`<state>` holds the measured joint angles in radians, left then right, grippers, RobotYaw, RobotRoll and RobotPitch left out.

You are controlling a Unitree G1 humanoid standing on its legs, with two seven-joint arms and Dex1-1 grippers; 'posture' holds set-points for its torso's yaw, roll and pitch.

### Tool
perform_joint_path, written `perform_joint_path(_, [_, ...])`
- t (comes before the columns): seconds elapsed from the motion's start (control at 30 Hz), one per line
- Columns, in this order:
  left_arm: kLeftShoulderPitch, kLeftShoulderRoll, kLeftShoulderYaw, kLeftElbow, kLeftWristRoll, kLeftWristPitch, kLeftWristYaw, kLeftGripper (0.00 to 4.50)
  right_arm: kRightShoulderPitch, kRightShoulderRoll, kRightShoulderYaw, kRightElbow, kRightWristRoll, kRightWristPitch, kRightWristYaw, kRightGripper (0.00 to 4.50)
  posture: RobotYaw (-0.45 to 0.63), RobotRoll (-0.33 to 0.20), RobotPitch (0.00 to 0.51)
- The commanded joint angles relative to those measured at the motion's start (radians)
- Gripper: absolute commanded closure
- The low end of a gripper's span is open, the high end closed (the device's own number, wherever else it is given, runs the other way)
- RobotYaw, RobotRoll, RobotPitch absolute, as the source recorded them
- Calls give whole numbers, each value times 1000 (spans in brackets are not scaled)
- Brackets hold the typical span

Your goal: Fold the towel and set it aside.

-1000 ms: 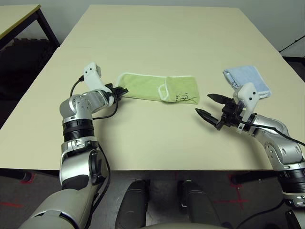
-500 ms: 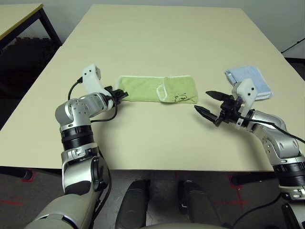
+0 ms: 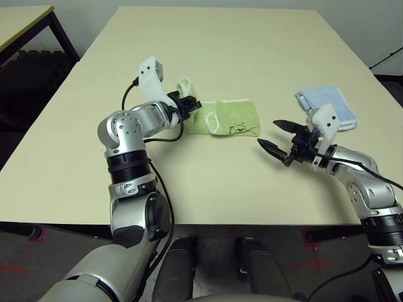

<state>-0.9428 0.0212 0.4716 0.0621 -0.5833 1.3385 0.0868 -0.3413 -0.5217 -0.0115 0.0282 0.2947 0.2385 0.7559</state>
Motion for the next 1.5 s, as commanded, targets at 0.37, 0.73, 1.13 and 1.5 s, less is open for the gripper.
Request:
perform_joint_path(0.37, [-93, -108, 40, -78, -7, 151, 36, 4471, 15, -2, -17, 22, -18, -21, -16, 0, 78, 0, 114])
perform_joint_path(0.73, [-63, -152, 14, -38, 17, 143, 29, 4471, 31, 15, -68, 8, -4, -16, -104, 0, 34, 0, 130])
perform_joint_path(1.13, [-20, -119, -91, 58, 52, 50, -11, 4471, 92, 78, -145, -107, 116, 123, -174, 0, -16, 0, 145])
perform_joint_path(1.5, [-57, -144, -129, 131, 54, -7, -18, 4471, 119, 98, -135, -142, 110, 132, -200, 0, -51, 0, 147])
